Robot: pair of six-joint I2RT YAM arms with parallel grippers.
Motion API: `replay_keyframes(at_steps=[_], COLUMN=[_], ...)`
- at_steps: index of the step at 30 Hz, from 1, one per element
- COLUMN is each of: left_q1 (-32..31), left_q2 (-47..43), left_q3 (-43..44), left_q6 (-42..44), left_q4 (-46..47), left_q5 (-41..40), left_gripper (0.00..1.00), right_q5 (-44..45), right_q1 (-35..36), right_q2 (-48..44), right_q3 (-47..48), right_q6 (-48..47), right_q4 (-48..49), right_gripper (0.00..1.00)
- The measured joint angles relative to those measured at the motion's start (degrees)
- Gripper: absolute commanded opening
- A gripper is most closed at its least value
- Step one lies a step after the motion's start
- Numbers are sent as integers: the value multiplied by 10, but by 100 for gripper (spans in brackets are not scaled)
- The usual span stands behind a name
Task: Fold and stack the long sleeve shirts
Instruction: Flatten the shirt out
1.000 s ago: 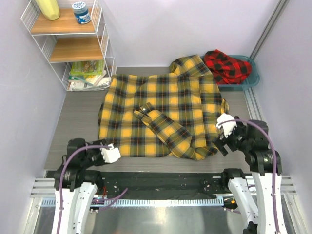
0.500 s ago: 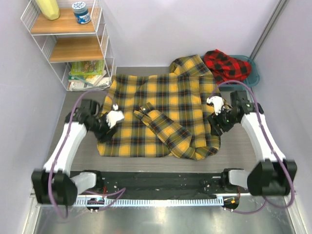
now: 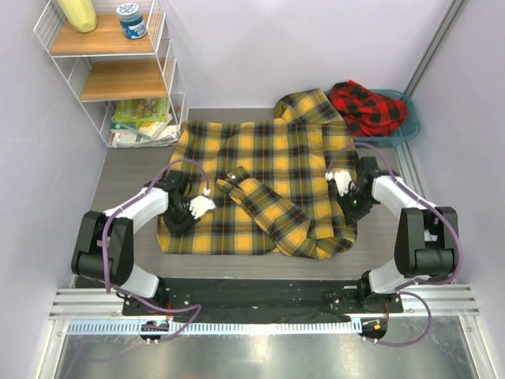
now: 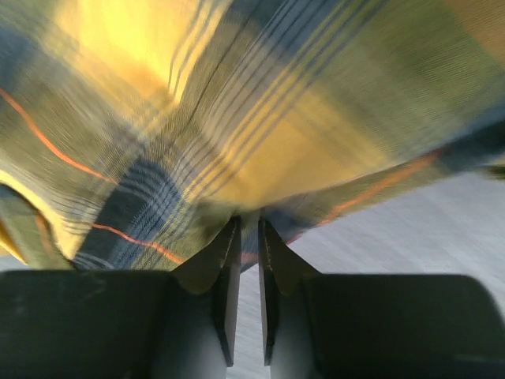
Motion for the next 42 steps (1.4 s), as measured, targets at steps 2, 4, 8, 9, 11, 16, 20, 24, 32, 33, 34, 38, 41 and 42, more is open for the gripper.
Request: replay_keyframes(at_steps=[2,4,8,9,11,16,20,24,32,33,34,38,41,42], left_q1=[0,0,18,23,31,21,-37,-94,-109,-109,-109,-110,-119,-126], left_q2=[-3,-14,-20,-23,-30,-68,-45,66,285,293,297,278,219,190], left_q3=[-20,-35,-46,-47,-44,73,224,328,378,378,378,378,378,378], left_q6=[9,17,40,46,59,32,-38,-87,-110,-109,-108,-104,-102,-98], left_q4=[6,18,20,18,-2,-107,-69,-24,-12,-13,-14,-25,-53,-64], left_q5=[-33,-57,-90,-92,-75,44,89,82,28,19,13,14,42,54], left_gripper=[19,17,23,30,50,68,75,78,37,28,14,1,0,0], right_q5=[15,32,49,52,60,42,-9,-66,-161,-166,-174,-180,-172,-169], right_q1=[8,13,19,19,19,17,17,18,18,18,18,18,19,19], right_q2=[4,8,6,4,-7,-68,-88,-67,0,4,8,24,34,37], right_q3=[-32,-50,-52,-52,-56,-27,48,95,112,112,112,112,112,112], right_q6=[-5,-10,-14,-16,-22,-24,-3,25,87,90,96,113,122,126], right_q4=[9,14,18,18,16,-48,-85,-106,-131,-131,-132,-130,-123,-120], right_gripper=[18,18,18,18,21,30,31,31,31,31,30,29,28,28])
